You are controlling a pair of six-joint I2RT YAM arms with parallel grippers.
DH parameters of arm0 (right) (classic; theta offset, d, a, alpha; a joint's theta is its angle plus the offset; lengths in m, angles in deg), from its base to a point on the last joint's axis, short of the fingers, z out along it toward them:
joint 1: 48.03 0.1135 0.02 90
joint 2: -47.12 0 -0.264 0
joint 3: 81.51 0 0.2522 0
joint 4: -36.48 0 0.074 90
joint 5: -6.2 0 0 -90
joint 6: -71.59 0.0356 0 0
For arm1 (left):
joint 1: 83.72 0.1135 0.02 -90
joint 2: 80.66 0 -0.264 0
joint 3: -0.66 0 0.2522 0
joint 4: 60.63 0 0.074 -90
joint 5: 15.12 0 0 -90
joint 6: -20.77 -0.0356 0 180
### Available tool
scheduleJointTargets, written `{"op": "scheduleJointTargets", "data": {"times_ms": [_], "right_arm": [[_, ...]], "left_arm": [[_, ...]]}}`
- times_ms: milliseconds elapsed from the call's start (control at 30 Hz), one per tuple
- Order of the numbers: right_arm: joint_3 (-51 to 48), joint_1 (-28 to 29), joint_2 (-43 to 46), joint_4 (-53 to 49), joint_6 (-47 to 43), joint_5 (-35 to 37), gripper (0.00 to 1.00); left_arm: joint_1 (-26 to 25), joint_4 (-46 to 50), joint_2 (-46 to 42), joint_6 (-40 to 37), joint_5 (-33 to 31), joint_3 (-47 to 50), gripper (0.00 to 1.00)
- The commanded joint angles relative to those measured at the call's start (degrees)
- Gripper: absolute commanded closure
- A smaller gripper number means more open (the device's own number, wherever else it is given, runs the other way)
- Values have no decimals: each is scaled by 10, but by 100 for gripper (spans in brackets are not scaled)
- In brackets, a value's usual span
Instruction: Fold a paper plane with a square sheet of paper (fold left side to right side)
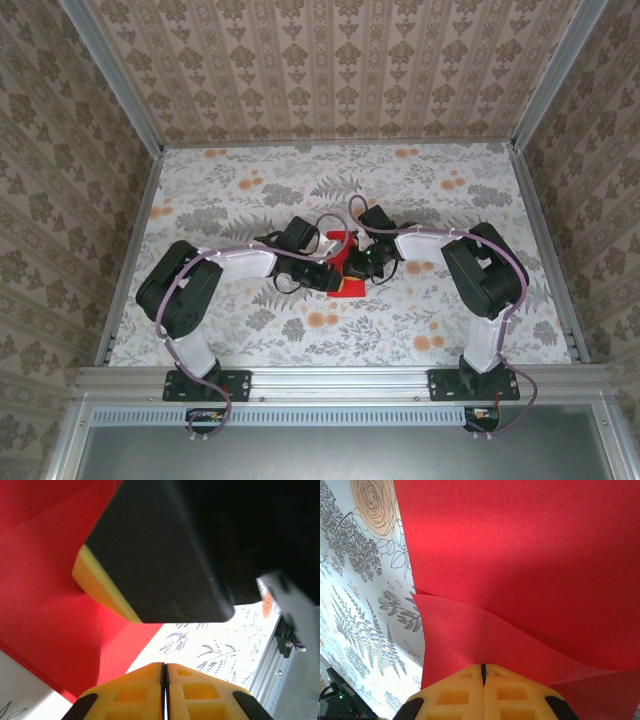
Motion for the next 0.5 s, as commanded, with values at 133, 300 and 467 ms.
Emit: {"op": "scheduleJointTargets", "data": {"times_ms": [133, 300, 467], "right_arm": [[3, 2, -16, -48, -10, 21, 98], [4, 2, -17, -52, -12, 24, 98], [6, 3, -18, -58, -16, 26, 98]], "left_arm": [[-1, 6, 30, 5, -24, -2, 89], [-1, 9, 29, 5, -48, 12, 91], [-1, 3, 28, 10, -55, 27, 92]]}}
